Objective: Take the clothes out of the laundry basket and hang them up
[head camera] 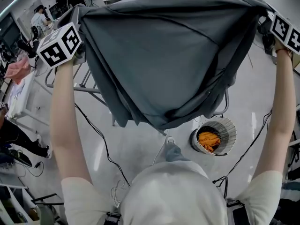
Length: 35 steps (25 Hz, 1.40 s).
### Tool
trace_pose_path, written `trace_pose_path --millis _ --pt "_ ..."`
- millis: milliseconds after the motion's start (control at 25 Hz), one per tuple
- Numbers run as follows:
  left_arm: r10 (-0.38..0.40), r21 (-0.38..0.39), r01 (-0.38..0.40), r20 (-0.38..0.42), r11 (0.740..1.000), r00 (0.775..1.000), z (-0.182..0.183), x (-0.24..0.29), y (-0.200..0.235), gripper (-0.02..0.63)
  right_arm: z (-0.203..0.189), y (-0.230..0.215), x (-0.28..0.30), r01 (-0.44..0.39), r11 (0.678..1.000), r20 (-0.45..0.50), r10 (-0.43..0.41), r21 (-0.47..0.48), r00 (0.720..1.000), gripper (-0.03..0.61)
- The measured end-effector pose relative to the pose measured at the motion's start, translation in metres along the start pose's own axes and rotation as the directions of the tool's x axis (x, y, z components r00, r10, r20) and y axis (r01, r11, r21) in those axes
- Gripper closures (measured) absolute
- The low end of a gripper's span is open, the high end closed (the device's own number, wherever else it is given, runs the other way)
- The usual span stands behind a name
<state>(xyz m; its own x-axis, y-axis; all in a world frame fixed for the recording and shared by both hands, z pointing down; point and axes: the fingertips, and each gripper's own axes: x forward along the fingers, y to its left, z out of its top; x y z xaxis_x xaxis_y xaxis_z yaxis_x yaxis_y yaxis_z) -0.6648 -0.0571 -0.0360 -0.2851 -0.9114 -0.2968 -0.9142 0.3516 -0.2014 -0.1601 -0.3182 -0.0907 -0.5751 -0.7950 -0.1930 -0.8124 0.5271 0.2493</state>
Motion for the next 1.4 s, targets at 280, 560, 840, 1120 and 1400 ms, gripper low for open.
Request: trace_pose_path --millis 280,560,840,1120,1400 --pt "0.039 0.014 -0.039 -0.041 0.999 0.998 -0.039 0.093 0.001 0.595 -0.026 -0.019 0.113 -0.035 0.999 -0.009 0.034 -0.035 0.999 0.568" --pt "0.073 0.012 -0.072 -0.086 0.997 0.994 -0.080 0.164 0.004 0.595 -0.056 -0.037 0.204 -0.058 0.997 -0.023 0.057 -0.049 0.998 0.568" --pt "0.115 0.001 -0.116 -0.176 0.993 0.978 -0.148 0.234 -0.005 0.595 -0.130 -0.045 0.292 -0.090 0.996 -0.104 0.087 -0.025 0.991 0.568" --pt "0.124 -0.023 -0.137 -0.305 0.990 0.944 -0.252 0.285 -0.006 0.595 -0.237 -0.022 0.358 -0.117 0.993 -0.241 0.106 -0.031 0.965 0.568" --pt "0.105 -0.020 -0.126 -0.442 0.992 0.891 -0.355 0.317 -0.022 0.595 -0.349 -0.008 0.394 -0.113 0.993 -0.375 0.117 0.032 0.920 0.568"
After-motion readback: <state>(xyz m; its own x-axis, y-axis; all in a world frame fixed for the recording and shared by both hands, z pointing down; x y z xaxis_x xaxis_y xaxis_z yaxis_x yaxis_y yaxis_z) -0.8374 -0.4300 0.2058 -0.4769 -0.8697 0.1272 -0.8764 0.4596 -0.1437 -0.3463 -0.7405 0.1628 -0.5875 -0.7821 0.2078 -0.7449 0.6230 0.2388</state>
